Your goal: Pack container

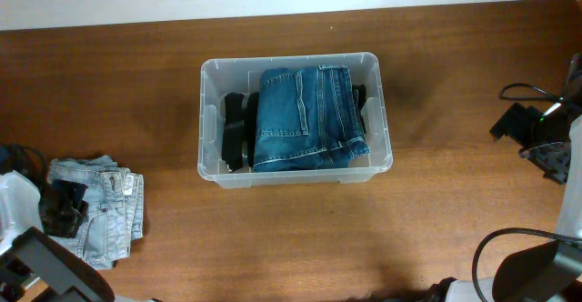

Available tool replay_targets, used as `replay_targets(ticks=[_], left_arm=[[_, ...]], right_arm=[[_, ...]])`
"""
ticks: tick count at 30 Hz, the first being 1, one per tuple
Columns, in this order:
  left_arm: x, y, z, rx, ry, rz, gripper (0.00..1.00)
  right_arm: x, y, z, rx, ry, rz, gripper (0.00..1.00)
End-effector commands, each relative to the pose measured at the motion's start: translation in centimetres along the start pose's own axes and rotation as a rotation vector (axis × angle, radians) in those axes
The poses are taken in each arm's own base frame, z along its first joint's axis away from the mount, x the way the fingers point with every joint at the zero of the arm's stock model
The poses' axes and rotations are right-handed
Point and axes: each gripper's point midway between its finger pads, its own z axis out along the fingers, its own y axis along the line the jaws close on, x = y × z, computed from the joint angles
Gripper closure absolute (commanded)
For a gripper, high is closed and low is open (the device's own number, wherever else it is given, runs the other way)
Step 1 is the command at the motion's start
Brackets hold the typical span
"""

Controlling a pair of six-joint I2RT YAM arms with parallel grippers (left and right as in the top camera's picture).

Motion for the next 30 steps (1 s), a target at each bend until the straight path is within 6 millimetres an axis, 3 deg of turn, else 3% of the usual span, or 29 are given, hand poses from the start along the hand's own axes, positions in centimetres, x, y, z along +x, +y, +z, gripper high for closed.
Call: replay_targets(ticks=[1,13,23,27,30], left_arm=[[0.3,0.0,0.5,0.022,0.002,-0.027,0.99],[-0.2,-0.8,1.9,0.06,-0.02,-0.111,0.99],[0.6,-2.6,5.8,0.089,0.08,-0.116,0.99],[1.2,-4.1,6.8,0.095,0.081,-0.071,0.99],[1.8,-6.2,6.8,0.128,0.057,-0.012,0.99]], right_arm=[[-0.1,-0.1,0.0,0.002,0.001,0.004,0.02],[-0.1,-0.1,0.0,0.002,0.001,0.004,0.02],[-0.1,-0.1,0.0,0.002,0.001,0.004,0.02],[-0.1,-0.1,0.0,0.002,0.001,0.004,0.02],[-0.1,-0.1,0.0,0.002,0.001,0.004,0.02]])
